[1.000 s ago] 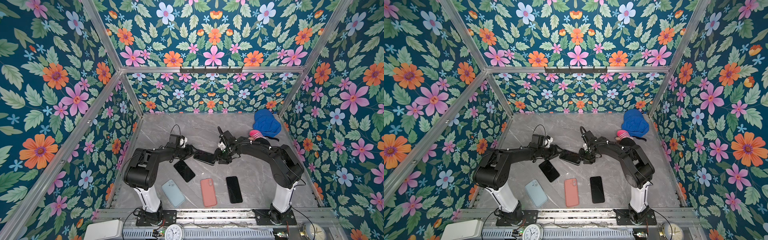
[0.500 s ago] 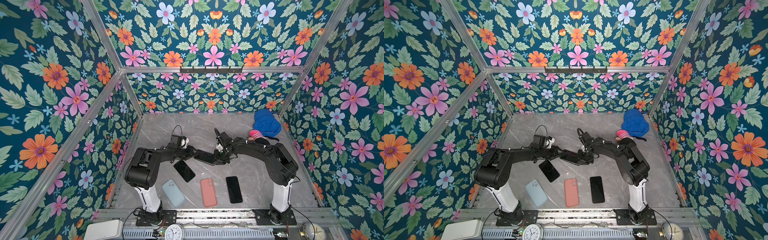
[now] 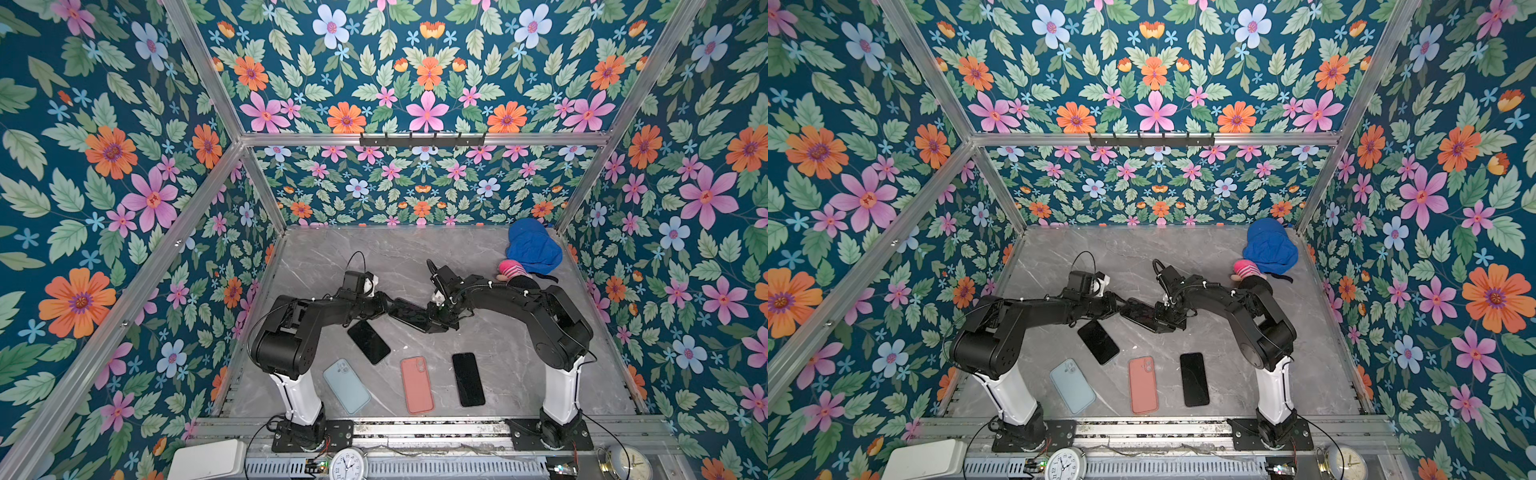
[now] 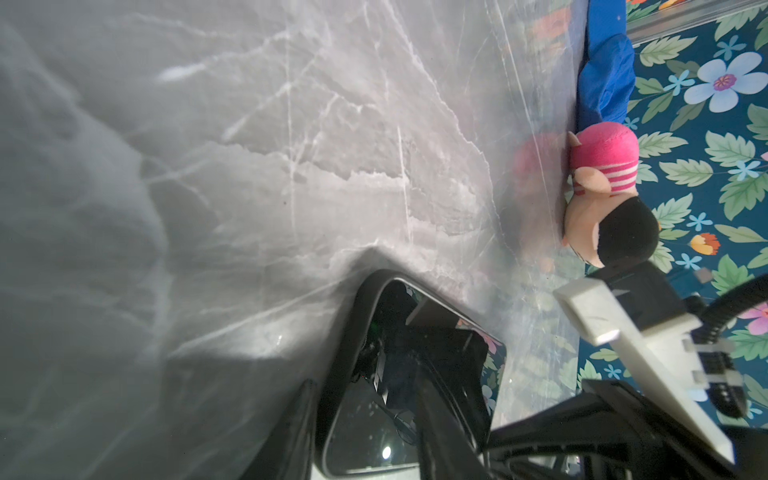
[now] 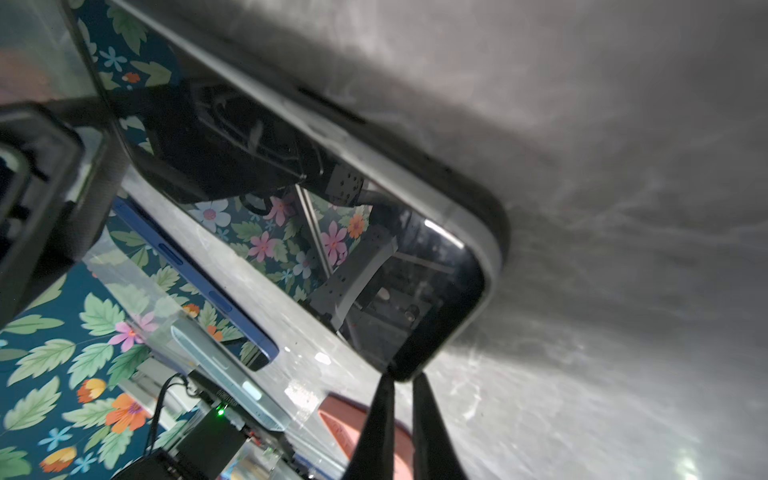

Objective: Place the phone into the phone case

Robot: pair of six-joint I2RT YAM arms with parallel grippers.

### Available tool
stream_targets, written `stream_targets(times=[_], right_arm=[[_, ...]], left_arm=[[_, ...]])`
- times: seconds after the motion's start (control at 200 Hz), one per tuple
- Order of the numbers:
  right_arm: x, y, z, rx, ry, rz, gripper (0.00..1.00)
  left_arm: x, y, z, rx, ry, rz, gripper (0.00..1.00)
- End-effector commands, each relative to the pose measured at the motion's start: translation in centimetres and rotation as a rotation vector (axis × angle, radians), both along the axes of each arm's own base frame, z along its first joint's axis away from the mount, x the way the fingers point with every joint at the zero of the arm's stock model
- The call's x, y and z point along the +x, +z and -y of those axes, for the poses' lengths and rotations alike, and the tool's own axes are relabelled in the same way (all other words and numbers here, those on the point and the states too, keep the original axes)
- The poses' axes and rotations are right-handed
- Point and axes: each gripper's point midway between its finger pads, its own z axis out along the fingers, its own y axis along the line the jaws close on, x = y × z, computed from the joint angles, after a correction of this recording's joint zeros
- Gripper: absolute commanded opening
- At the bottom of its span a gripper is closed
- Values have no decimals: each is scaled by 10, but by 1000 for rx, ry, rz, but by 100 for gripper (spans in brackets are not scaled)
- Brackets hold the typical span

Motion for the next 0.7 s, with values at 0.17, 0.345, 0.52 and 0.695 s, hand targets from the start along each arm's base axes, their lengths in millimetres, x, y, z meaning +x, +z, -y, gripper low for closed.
stream_targets(times=[0.17, 0.345, 0.52, 0.695], right_arm=[[21, -3, -16, 39, -27, 80, 11], [13, 48, -3, 38, 35, 172, 18], [42, 63, 17, 10, 134, 331, 36], [93, 38, 25, -25, 233, 397, 56]], left_arm=[[-24, -17, 1, 11, -22, -124, 41], [-18, -8, -6, 66, -26, -99, 60], [-23, 5, -15, 101, -11, -79, 73], [-48, 19, 14, 50, -53, -77, 72]])
